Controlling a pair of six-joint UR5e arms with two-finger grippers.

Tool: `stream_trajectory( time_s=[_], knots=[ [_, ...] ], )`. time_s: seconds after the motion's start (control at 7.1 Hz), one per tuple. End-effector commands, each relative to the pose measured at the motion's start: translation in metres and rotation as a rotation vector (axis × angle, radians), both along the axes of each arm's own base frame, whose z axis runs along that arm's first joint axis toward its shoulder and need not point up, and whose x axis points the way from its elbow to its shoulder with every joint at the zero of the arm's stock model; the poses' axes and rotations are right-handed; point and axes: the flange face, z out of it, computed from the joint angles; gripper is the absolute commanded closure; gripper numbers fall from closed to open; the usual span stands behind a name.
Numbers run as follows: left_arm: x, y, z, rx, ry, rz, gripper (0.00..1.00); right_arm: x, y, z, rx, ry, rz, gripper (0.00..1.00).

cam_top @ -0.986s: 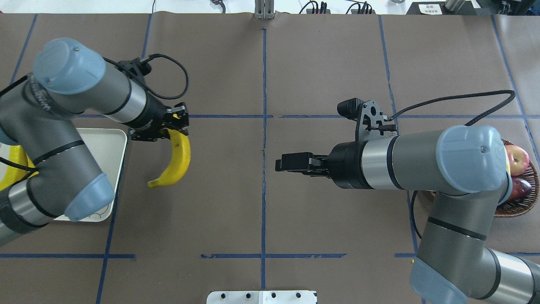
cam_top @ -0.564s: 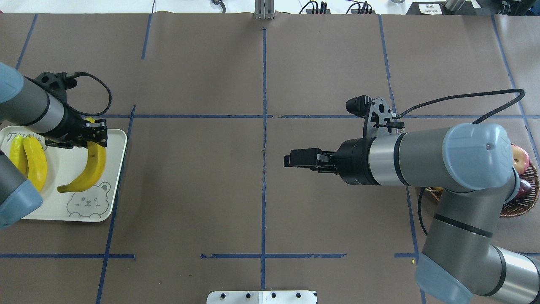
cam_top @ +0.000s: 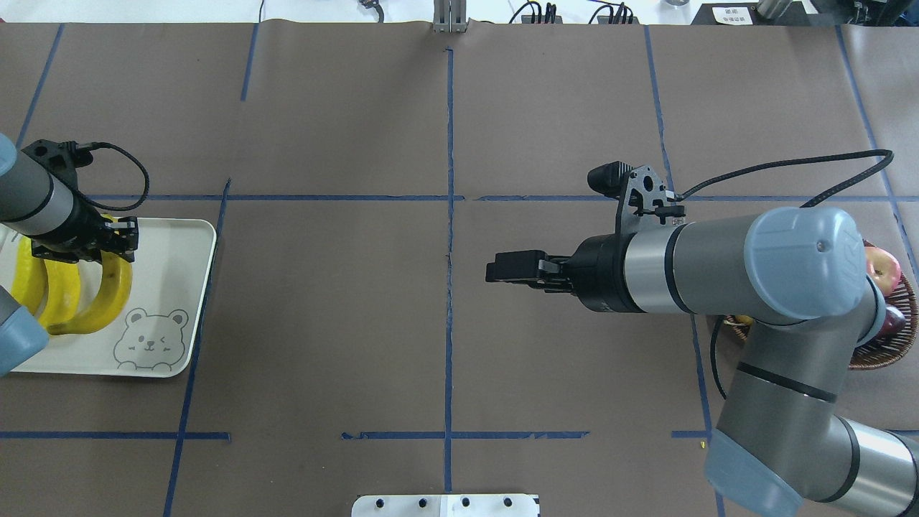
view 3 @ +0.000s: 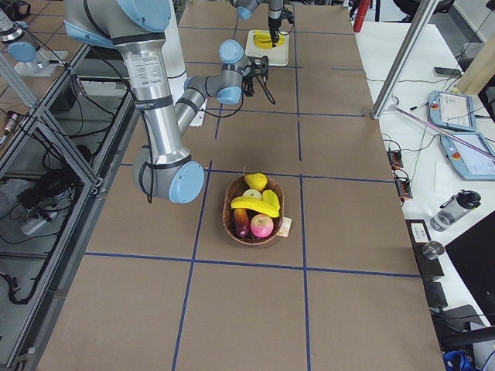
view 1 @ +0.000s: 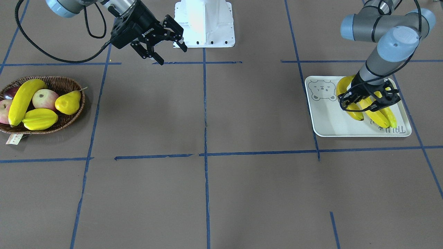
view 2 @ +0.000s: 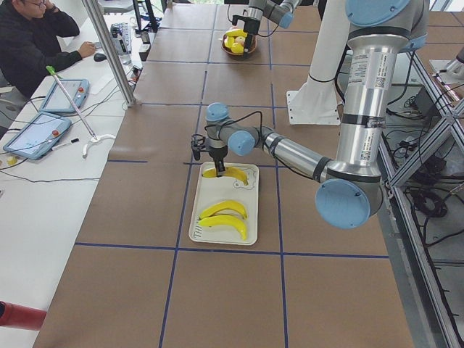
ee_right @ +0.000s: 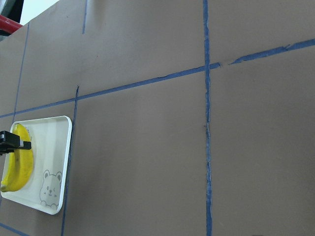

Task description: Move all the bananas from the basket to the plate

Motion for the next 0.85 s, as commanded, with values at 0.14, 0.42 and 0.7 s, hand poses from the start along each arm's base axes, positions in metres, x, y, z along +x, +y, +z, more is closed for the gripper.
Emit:
stream_trajectory(
  time_s=[0.14,0.42,0.7],
  knots=[
    [0.003,-0.007,0.034,-0.017,-0.041,-0.01,1.0,-0.001,0.0,0.001,-0.004,0.008,0.001,0.0],
    [0.004,-0.008,0.042,-0.003,-0.037,-0.01,0.01,-0.001,-0.001,0.001,-0.003,0.008,0.002,0.0],
    [0.005,-0.009,0.017,0.057,0.024,-0.012,0.0,0.006,-0.009,0.004,-0.023,0.042,0.014,0.0]
  ],
)
